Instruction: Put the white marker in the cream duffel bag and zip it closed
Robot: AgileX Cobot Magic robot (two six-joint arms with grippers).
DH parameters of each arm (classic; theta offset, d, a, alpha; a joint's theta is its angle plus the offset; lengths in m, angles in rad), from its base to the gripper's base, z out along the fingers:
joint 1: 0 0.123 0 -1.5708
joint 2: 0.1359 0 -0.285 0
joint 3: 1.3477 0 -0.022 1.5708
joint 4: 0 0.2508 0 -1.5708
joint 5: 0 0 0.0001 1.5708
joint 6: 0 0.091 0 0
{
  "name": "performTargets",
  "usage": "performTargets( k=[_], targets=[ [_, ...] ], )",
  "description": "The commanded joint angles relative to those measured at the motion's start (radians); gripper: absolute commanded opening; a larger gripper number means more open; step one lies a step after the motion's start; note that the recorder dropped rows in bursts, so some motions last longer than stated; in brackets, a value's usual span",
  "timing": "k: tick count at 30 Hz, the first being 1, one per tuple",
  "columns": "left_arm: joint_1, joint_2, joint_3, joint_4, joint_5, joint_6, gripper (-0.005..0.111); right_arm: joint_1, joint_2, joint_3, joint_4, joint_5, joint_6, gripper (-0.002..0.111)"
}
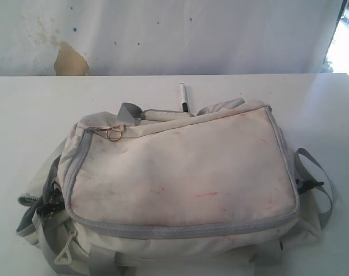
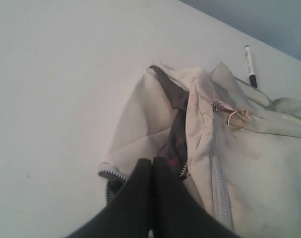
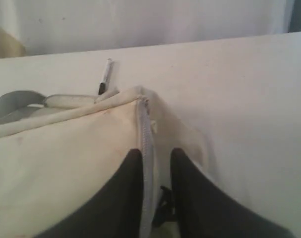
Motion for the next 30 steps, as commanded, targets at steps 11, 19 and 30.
performTargets(
  k=[11, 19, 30],
  targets=[
    [0.001, 0.395, -0.125, -0.28, -0.042, 0.224, 0.042, 0.002, 0.292, -0.194, 0.319, 0.359, -0.302, 0.037],
    [0.001, 0.668, -0.313, -0.387, 0.102, 0.318, 0.042, 0.106, 0.449, -0.274, 0.319, 0.39, -0.316, 0.037],
    [0.081, 0.976, -0.503, -0.794, 0.277, 0.603, 0.042, 0.251, 0.579, -0.339, 0.324, 0.326, -0.343, 0.037]
  ],
)
